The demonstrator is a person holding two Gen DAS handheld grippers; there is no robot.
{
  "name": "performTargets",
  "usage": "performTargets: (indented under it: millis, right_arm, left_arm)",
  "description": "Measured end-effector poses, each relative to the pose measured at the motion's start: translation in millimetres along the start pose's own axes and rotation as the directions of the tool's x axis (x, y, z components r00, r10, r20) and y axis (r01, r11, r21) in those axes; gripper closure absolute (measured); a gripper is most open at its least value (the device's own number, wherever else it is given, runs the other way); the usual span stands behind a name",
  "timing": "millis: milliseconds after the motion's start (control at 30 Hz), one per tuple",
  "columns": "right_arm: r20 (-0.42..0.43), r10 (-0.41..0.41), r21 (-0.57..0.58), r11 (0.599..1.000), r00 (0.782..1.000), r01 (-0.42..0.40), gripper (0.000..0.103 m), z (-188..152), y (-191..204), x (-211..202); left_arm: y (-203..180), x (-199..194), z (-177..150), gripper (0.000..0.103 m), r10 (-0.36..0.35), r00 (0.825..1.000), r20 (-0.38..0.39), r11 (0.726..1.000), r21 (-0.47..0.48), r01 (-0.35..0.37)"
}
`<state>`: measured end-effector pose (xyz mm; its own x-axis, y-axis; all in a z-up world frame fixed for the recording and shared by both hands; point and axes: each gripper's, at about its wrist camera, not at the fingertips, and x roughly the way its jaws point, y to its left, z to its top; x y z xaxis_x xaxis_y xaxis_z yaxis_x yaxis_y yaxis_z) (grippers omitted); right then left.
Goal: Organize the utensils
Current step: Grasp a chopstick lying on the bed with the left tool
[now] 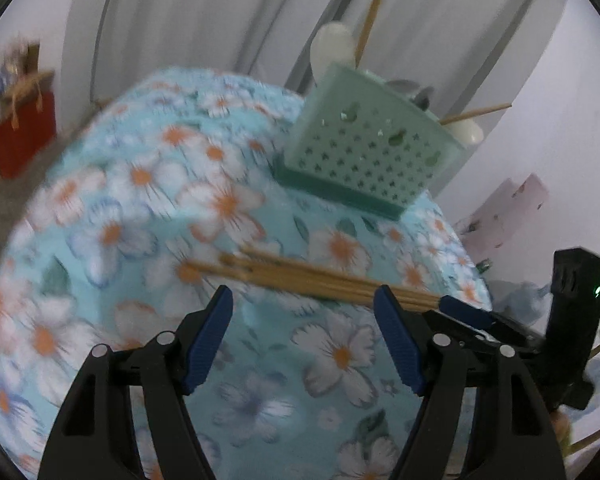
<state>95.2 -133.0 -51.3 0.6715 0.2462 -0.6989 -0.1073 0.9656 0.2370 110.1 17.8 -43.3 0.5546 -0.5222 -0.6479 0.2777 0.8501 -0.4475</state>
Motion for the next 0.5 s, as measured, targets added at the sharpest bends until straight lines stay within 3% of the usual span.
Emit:
performTargets:
  millis: [133, 233, 367, 400, 500]
  right_arm:
    - [0.004, 0.01, 0.029, 1.0, 1.0, -0.01, 0.037, 0, -9, 1]
    - [0.011, 0.02, 0.045, 0.999, 1.0, -0.02, 0.037, -2, -14, -1]
    - [0.015, 0.026, 0.062, 0.998, 1.0, -0.026, 0.037, -4, -18, -1]
    - [0.015, 0.028, 0.066, 0.997, 1.0, -0.029, 0.037, -4, -19, -1]
    - [0.014, 0.033, 0.073, 0.997, 0.999, -0.034, 0.037, -6, -22, 0]
  left_arm:
    - [14, 13, -1, 0.05, -0.1, 0.994, -0.04, 0.986, -0.136, 0.094]
    - [36, 26, -3, 0.057, -0.175, 0.982, -0.068, 0.94, -0.307, 0.146]
    - [65, 35, -9, 0.066, -0.246, 0.969, -0.034, 0.84, -0.506, 0.196]
    - [73, 36, -10, 0.069, -0.266, 0.964, -0.01, 0.799, -0.561, 0.215]
    - [87, 38, -12, 0.072, -0.292, 0.956, 0.03, 0.716, -0.656, 0.239]
